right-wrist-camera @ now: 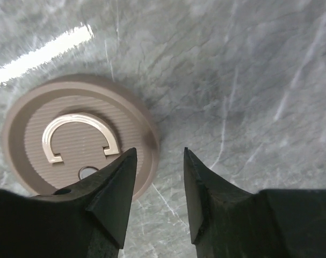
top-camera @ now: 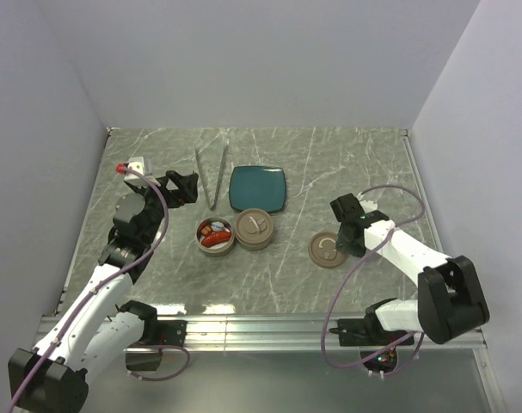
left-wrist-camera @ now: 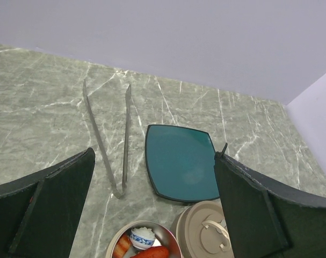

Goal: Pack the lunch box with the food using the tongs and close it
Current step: Pick up the lid of the lunch box with the right arm

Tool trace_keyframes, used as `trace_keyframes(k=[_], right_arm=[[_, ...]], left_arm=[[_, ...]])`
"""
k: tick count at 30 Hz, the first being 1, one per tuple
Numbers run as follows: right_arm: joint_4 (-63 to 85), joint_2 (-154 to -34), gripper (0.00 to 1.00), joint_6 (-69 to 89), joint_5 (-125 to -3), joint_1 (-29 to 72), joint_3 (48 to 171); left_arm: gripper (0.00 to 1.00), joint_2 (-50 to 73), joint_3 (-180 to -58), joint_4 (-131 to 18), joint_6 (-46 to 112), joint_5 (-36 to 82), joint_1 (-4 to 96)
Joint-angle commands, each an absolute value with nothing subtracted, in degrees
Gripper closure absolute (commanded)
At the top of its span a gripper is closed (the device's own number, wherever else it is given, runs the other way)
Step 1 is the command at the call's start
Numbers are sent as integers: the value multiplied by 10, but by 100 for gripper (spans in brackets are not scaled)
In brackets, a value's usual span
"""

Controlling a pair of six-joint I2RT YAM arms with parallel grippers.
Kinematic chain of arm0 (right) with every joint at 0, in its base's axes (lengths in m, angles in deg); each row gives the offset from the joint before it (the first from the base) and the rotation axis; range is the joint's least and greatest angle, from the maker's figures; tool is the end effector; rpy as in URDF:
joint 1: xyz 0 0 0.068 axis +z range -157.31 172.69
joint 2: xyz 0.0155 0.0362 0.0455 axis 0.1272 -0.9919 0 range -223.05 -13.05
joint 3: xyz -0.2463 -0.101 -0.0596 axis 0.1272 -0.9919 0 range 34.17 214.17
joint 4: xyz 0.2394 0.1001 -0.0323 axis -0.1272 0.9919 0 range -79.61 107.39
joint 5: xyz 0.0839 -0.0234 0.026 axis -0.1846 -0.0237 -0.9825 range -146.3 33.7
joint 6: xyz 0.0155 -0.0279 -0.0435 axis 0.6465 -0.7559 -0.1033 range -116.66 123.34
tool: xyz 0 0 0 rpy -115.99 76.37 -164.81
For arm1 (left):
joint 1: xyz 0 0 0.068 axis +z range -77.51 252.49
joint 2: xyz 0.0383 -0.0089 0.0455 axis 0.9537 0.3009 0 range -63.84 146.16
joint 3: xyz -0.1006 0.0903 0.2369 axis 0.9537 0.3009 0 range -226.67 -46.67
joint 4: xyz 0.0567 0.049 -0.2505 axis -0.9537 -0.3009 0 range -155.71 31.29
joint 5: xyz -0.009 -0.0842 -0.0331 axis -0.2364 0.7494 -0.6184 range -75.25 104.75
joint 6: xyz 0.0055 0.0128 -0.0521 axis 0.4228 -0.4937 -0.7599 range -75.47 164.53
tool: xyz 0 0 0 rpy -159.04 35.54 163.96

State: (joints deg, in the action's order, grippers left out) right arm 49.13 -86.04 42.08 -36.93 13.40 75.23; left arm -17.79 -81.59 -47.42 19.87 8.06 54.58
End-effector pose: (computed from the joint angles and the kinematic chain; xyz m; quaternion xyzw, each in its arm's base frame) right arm 0.2081 0.0660 0.1857 0.1802 0.9553 -0.0620 0.2260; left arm 0.1898 -0.0570 0.3154 -0.0828 0.7012 -0.2182 0.6737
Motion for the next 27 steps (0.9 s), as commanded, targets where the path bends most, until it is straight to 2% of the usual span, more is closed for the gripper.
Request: trace_keyframes(k=[1,6,7,10,13,19,20,22,27], right_arm=[[474,-892,53,410,-393,130,766],[472,-921,66,418,-401,131,765],[470,-922,73,419,-408,132,763],[451,-934,83,425,-417,135,749],[430,-956,87,437,-423,147,728],[418,-937,87,475,-402,179,699],[412,-934,88,477,-406,182,697],[407,-929,100,479,-406,195,697],[433,-890,100,482,-371,220,731]], left_arm=[[1,-192,-812,-465,210,89,551],[1,-195,-810,-464,211,90,554],[1,-195,-810,-464,211,90,555],[0,-195,-810,-465,210,90,557],[1,-195,-809,-463,209,92,559],[1,-195,-810,-464,206,99,561],[1,-197,-809,-464,206,99,561],[1,-202,-809,-464,204,97,561],[1,-205,-806,-462,204,94,562]])
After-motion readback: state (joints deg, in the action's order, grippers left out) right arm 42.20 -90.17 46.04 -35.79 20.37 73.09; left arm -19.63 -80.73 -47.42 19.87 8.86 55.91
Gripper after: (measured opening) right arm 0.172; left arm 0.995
